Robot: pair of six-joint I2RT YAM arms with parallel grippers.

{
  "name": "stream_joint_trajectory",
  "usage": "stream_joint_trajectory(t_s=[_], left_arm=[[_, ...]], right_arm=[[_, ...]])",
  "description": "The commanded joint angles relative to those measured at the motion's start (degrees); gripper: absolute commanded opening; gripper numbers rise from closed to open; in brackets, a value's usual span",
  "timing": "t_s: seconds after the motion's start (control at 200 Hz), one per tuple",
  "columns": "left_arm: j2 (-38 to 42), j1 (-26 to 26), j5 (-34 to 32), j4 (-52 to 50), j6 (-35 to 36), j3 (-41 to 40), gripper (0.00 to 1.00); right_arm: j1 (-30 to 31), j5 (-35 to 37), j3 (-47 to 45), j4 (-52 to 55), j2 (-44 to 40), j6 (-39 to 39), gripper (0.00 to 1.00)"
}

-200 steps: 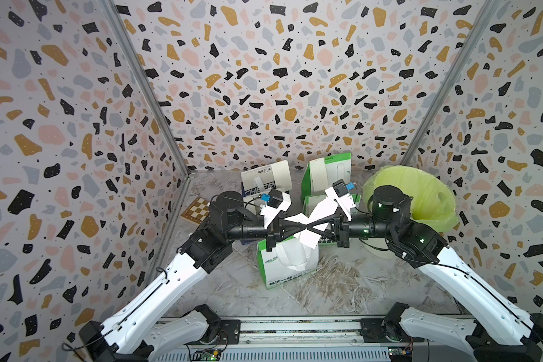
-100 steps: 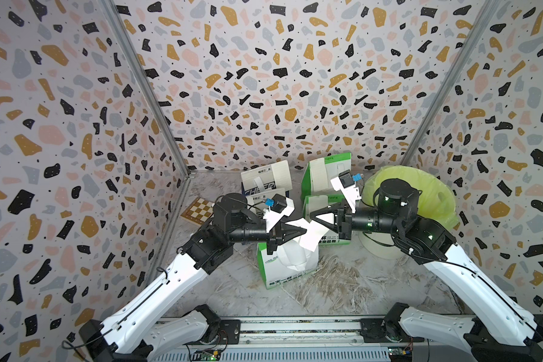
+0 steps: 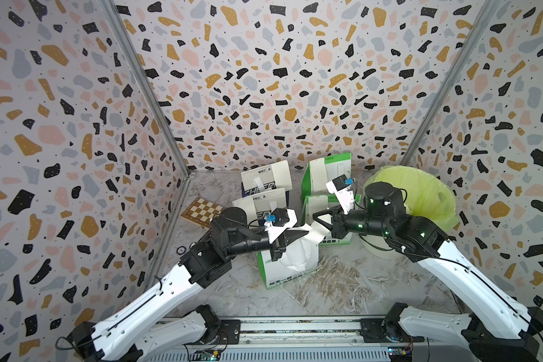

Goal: Shred takeout receipts and throw away
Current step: Shred the takeout receipt, then place the takeout receipt in the trash bin.

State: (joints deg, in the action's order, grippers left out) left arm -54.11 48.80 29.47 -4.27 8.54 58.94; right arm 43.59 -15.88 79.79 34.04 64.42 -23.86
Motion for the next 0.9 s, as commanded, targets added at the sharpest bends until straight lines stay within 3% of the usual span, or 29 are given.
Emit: stream_joint_trajectory(t_s=[0.0, 0.37, 0.486, 0.746, 0.891], left_arm=[[1.11, 2.93, -5.81, 4.51, 4.54, -0.40, 0.00], [1.02, 5.26, -9.55, 3.37, 4.47, -0.69, 0.00], [-0.21, 5.29, -10.05, 1.29, 3.21, 0.58, 0.00], [-6.58, 5.30, -7.73, -2.62, 1.65, 7.05, 0.00], [-8.28, 5.22, -6.65, -0.74, -0.17, 8.61, 0.00]], right_arm=[[-2.01, 12.89, 2.95, 4.37, -0.08, -2.35, 0.00], [-8.33, 18.75, 5.79, 7.05, -2.10, -2.25, 0.00], [-10.23, 13.21, 5.69, 6.10, -3.55, 0.93, 0.00], [-12.71, -9.47, 4.25, -1.41, -6.35, 0.73, 0.00], [-15.29, -4.21, 7.98, 1.37, -5.93, 1.38, 0.00]])
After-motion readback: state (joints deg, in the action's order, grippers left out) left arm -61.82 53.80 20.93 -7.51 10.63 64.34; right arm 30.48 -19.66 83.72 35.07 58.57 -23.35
